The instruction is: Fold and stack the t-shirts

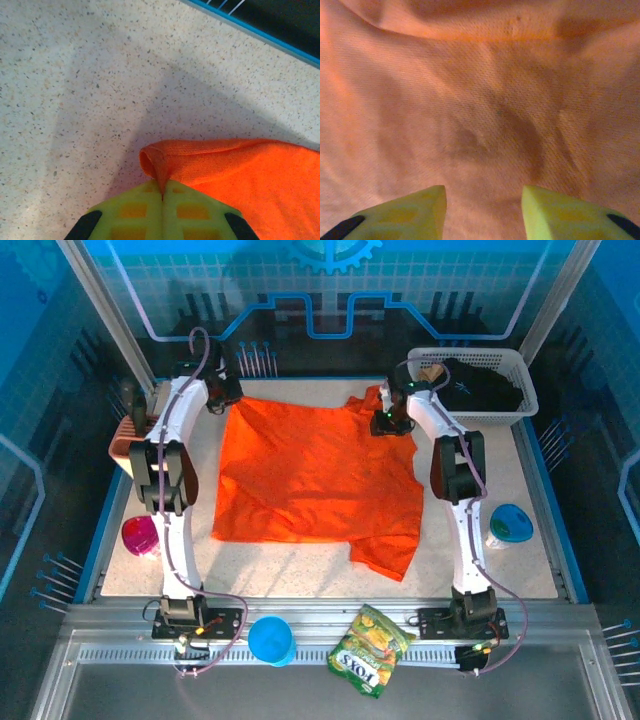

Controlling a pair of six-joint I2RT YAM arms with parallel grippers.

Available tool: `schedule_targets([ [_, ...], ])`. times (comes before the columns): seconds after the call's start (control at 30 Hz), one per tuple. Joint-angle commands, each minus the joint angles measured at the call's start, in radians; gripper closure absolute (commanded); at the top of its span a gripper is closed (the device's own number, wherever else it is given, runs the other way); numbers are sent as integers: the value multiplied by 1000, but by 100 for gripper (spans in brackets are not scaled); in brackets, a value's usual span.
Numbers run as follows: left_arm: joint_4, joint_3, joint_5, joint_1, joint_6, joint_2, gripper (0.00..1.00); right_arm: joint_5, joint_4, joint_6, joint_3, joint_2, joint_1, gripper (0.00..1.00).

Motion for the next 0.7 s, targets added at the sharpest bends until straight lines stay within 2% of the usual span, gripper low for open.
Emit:
schedule_targets([
  [0.0,3,-18,27,-6,-1,10,100,25,-150,7,-2,11,50,63],
  [0.1,13,-30,31,-6,-3,7,100,2,-113,43,-120,-37,78,68],
  [0.17,17,-32,34,-7,-6,7,100,-48,-64,63,-203,-76,100,76],
  [0.27,25,-39,39,-7,-11,7,100,-73,-14,85,-279,-120,140,100],
  [0.4,30,-51,44,-11,-15,7,100,7,9,107,-316,-173,176,100],
  [0.53,33,-63,40,-16,-8,-1,100,75,41,133,-368,-297,187,100],
  [0.67,39,-74,38,-17,-6,-5,100,73,62,154,-420,-375,211,100],
])
